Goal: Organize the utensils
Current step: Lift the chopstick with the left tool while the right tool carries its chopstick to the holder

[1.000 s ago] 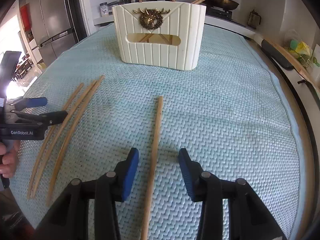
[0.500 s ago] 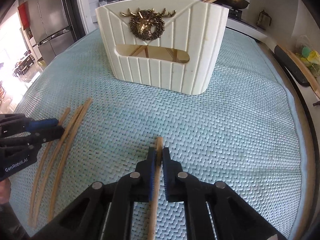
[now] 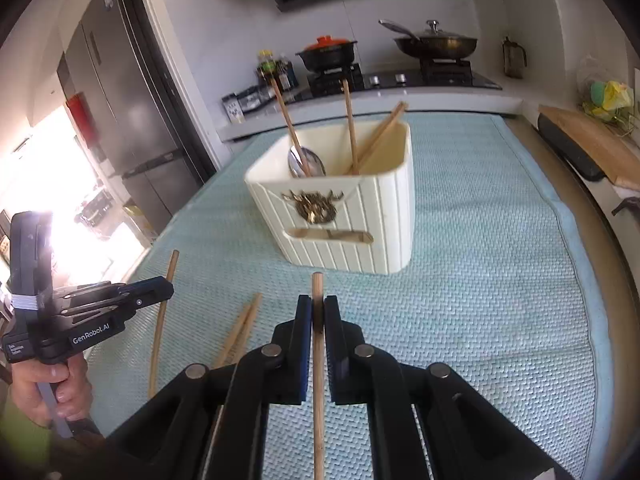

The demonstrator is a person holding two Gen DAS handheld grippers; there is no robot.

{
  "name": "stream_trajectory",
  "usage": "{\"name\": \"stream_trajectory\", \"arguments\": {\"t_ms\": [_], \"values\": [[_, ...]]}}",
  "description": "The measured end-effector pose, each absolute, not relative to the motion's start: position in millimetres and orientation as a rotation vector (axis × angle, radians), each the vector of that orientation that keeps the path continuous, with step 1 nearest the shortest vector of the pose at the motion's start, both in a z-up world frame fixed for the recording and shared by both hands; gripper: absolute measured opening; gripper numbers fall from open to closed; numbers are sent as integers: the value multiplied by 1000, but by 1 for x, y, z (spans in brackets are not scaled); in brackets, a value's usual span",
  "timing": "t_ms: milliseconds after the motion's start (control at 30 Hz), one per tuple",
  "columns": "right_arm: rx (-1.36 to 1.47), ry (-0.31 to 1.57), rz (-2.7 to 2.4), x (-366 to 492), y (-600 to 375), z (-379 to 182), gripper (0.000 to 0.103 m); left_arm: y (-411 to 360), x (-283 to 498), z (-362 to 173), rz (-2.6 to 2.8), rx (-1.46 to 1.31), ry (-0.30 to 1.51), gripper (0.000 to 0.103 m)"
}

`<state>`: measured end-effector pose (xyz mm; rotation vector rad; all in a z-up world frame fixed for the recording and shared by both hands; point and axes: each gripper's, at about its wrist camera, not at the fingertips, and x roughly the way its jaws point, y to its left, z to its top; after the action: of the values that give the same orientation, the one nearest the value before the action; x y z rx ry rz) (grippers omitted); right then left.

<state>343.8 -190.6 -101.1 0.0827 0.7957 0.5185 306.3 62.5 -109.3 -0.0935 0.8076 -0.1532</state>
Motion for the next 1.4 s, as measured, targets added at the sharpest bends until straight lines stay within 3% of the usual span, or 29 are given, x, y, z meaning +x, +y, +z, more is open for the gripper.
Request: {"name": "stream_trajectory", "arguments": {"t_ms": [333,733,1400], "values": [[81,588,563,290,-191,-26,6,70,267,-37,-201,-106,622,5],[-8,423,514,263,-182,5,6,66,254,-21,-220,-143,557,4],[-6,378,507,263,-186,22,6,78,271,-7,-233,-230,549,4]]}}
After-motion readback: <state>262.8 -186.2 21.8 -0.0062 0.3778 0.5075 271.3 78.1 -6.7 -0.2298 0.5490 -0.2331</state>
